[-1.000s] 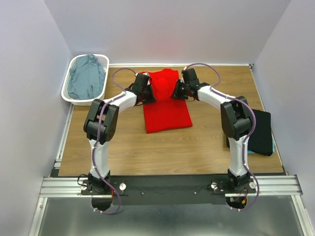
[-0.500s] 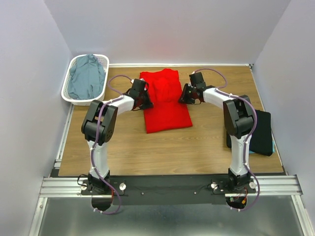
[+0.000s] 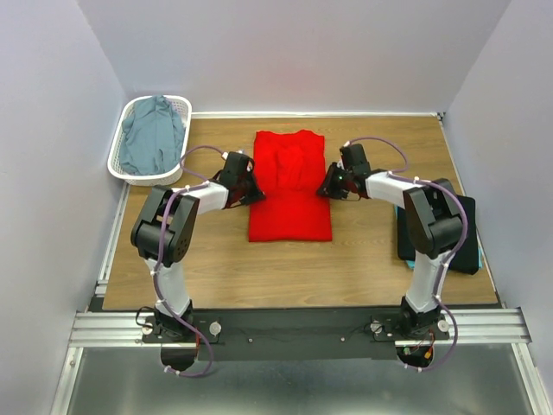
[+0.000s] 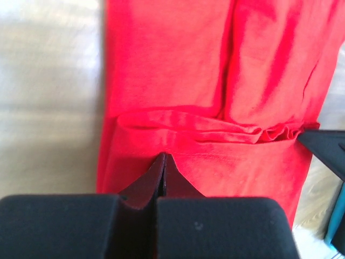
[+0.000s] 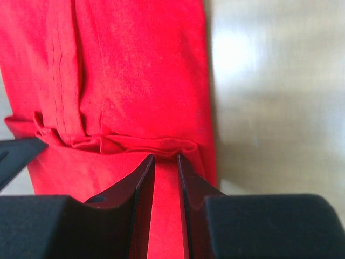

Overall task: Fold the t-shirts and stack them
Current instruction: Fold the tshirt

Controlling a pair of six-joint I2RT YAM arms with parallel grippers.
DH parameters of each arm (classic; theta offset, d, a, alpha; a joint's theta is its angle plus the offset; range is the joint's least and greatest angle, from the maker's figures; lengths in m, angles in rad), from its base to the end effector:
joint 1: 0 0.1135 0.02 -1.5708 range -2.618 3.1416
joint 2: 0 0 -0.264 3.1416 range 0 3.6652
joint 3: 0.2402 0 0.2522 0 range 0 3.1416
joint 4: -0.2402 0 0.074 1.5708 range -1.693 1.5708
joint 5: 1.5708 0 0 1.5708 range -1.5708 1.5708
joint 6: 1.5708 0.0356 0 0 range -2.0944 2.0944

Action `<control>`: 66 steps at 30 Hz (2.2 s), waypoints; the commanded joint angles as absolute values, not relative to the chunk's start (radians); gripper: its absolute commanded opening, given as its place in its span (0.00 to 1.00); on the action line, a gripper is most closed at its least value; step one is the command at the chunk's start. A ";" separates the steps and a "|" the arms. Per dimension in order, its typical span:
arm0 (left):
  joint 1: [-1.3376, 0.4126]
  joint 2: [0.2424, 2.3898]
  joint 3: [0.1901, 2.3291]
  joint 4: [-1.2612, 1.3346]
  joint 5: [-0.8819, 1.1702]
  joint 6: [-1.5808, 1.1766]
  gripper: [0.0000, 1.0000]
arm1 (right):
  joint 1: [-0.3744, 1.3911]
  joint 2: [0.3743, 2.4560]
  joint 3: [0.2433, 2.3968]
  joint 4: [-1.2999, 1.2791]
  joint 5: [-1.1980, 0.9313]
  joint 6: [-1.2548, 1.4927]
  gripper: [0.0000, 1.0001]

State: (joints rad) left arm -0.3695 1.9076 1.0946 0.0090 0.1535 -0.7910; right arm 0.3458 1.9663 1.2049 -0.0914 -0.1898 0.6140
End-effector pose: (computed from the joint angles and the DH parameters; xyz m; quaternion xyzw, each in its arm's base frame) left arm 0.3663 -0.1477 0.1474 -0.1654 0.9102 -0.2640 0.2729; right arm 0.3854 0.1460 0.1495 0.0916 0.9281 0.2402 0.2693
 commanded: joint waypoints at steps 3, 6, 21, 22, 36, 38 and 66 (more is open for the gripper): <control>-0.380 1.803 0.905 0.041 0.170 -0.801 0.00 | 0.345 1.853 1.024 -0.115 -0.218 0.630 0.31; -0.388 1.734 0.836 0.054 0.175 -0.808 0.00 | 0.345 1.777 0.954 -0.110 -0.229 0.623 0.31; -0.394 1.439 0.859 -0.121 0.097 -0.724 0.25 | 0.412 1.528 0.888 -0.210 -0.199 0.609 0.33; -0.397 1.419 0.835 -0.132 0.092 -0.729 0.26 | 0.434 1.490 0.879 -0.227 -0.184 0.617 0.33; -0.695 1.413 0.649 -0.051 0.075 -0.897 0.22 | 0.723 1.490 0.801 -0.233 -0.118 0.741 0.33; -0.719 1.427 0.634 -0.040 0.072 -0.907 0.22 | 0.723 1.488 0.772 -0.235 -0.114 0.742 0.33; -0.584 1.129 0.511 -0.300 -0.023 -0.889 0.38 | 0.696 1.232 0.603 -0.368 0.011 0.879 0.52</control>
State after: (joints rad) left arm -0.5850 1.1694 0.5343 -0.1886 0.0513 -0.8757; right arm 0.7048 1.2209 0.6003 -0.3260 -0.0296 0.8333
